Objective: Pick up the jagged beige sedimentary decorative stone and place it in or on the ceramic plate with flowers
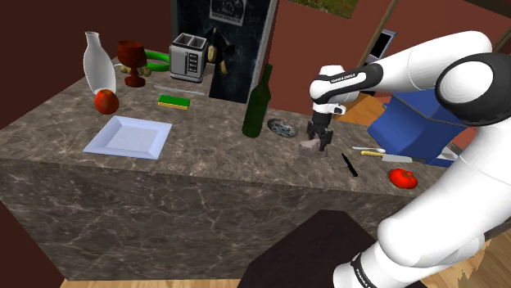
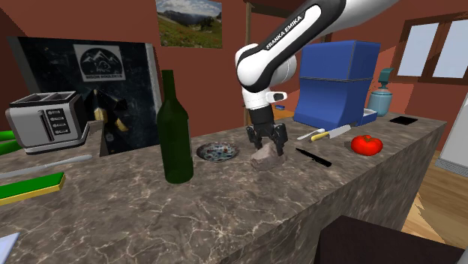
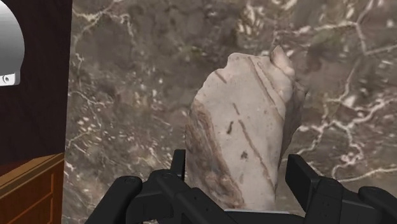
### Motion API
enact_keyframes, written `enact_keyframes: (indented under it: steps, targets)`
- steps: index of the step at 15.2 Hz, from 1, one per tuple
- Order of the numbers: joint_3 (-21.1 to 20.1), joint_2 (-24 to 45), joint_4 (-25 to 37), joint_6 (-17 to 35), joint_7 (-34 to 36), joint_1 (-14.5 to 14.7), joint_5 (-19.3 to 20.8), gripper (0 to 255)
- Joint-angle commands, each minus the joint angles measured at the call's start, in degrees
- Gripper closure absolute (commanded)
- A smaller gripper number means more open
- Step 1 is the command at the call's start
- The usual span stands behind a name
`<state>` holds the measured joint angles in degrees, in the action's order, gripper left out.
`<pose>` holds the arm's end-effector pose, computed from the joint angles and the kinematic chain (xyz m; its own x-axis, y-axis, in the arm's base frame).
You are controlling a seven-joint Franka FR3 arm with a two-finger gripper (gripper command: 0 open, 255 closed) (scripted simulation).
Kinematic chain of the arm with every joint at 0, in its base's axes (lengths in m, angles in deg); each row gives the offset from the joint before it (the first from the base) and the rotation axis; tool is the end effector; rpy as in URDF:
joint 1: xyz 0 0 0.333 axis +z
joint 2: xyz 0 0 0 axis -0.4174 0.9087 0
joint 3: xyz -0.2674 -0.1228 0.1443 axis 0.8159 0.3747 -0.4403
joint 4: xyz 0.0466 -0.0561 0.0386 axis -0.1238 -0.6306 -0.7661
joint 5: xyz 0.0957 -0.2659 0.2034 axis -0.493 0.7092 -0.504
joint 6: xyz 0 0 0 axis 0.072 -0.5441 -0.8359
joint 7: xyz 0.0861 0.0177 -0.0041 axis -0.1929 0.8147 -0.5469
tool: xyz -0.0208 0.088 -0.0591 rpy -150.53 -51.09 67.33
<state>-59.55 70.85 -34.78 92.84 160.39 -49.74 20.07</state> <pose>0.4510 -0.2112 0.3841 -0.3196 -0.9431 0.0922 -0.9030 0.3326 0.2720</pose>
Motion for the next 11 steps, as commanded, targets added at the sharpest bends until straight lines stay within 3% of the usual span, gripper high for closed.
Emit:
enact_keyframes:
  steps: [1, 11]
  targets:
    - [-0.06, -0.63, 0.67, -1.33, -0.09, 0.06, -0.11, 255]
    - [-0.13, -3.78, 4.78, -8.54, -0.9, 0.12, -0.46, 255]
